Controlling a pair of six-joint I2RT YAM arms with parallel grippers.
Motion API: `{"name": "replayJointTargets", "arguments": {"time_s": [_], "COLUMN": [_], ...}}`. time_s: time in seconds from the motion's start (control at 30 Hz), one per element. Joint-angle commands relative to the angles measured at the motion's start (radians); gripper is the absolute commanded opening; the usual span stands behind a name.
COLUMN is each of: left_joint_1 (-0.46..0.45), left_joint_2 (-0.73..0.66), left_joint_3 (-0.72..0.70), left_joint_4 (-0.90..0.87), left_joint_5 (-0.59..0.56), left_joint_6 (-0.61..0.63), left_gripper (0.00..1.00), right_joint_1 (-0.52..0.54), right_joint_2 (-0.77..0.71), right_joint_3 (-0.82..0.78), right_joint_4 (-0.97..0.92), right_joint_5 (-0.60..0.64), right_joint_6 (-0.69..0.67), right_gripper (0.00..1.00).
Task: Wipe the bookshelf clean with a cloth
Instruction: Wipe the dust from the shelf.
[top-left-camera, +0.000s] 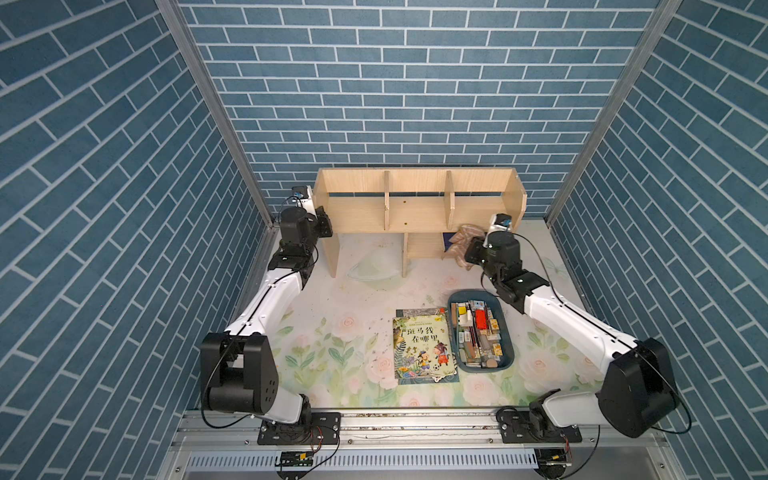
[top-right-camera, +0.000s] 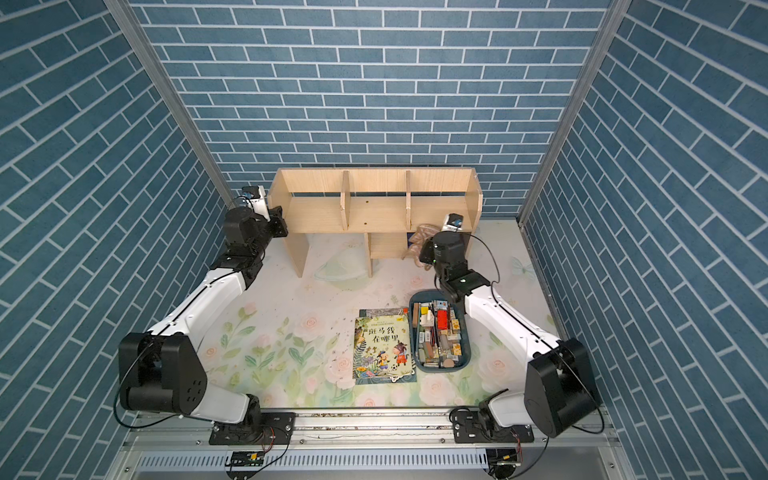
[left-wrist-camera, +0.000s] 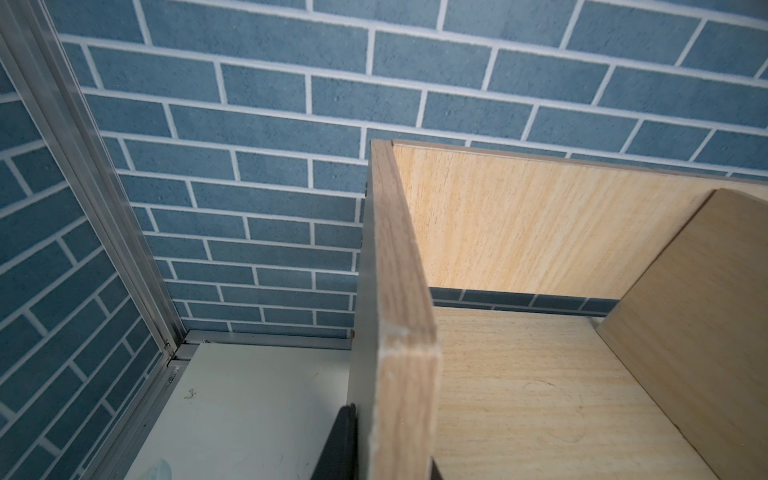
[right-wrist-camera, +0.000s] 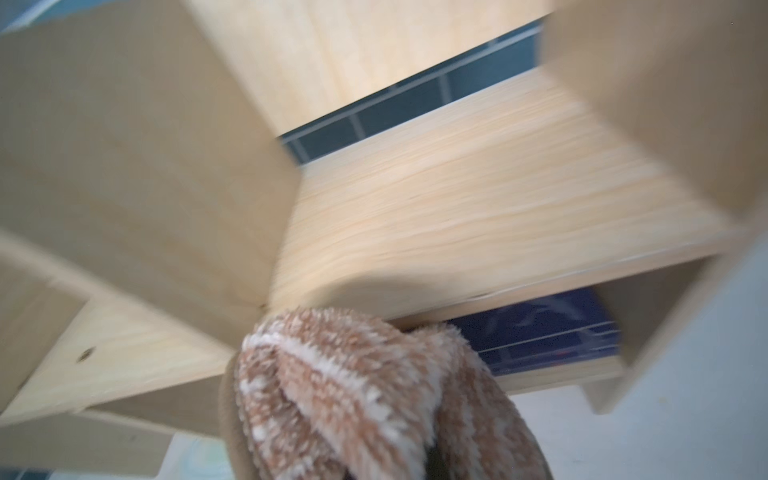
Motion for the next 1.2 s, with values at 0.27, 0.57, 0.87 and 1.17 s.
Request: {"name": "replayJointTargets", "arguments": {"time_s": [0.27,0.57,0.87,1.17], "left_joint_1": [-0.069,-0.075,-0.076,-0.078], "left_joint_2": [0.05,0.053,0.058,0.058], "left_joint_3": [-0.029,-0.028,-0.027,-0.029], "left_joint_4": [-0.186,-0.188,-0.187,-0.185], "left_joint_5": [0.183,0.172,0.176,0.176], "left_joint_6": [-0.115,-0.108,-0.107,-0.106], "left_gripper": [0.0,0.0,0.0,0.0], "right_joint_1": [0.165,-0.073,-0.28,-0.282], "right_joint_2": [0.216,0.003,-0.063,0.029], "right_joint_3": [0.19,0.035,-0.033,-0.259], "right_joint_4": [0.042,-0.104,-0.174,0.034], "right_joint_5": [-0.018,-0.014,0.0,-0.021], "right_joint_6": [-0.004,0.026,-0.063,-0.071], "right_gripper": [0.0,0.0,0.0,0.0]}}
